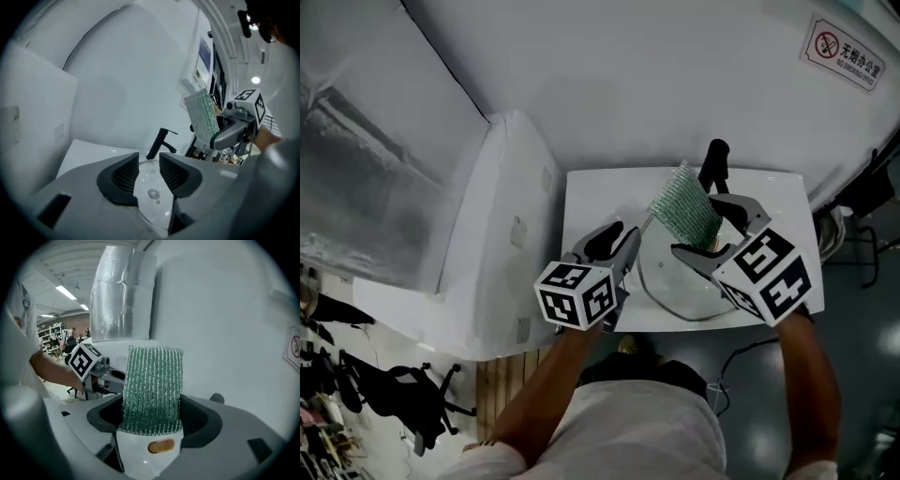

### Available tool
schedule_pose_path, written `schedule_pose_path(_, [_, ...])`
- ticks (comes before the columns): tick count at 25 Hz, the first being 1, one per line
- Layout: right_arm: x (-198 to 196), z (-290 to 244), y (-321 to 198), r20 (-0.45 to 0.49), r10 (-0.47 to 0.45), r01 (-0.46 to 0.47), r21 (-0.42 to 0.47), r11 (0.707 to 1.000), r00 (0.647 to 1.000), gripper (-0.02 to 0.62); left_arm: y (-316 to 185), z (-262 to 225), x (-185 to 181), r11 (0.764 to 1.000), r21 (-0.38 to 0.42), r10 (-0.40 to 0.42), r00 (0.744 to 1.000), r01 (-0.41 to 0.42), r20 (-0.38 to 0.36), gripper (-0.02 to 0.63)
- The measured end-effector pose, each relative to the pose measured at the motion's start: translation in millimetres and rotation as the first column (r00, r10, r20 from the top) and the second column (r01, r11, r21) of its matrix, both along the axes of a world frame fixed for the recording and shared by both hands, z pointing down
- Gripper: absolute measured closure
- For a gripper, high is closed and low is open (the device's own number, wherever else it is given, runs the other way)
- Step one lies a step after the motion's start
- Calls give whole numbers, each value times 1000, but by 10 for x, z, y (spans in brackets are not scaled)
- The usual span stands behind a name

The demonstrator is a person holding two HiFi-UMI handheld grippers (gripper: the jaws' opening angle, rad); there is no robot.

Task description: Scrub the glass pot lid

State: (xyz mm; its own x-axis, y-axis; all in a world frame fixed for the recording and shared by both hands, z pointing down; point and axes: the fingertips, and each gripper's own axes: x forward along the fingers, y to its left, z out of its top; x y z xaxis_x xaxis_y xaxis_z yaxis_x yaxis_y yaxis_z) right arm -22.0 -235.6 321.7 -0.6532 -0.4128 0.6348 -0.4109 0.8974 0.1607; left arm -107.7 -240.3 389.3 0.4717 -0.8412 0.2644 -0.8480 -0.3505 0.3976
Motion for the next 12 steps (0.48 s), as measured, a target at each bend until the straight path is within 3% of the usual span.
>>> schedule_pose_path(5, [-104, 386, -108, -184, -10, -15, -134, 991, 983, 247, -28, 400, -24, 986, -165, 18, 997, -29, -72, 433])
schedule_pose_path(12, [-63, 870, -309, -379, -77, -39, -289, 956, 922, 247, 19, 809, 29, 945, -317, 39, 989, -82, -140, 411])
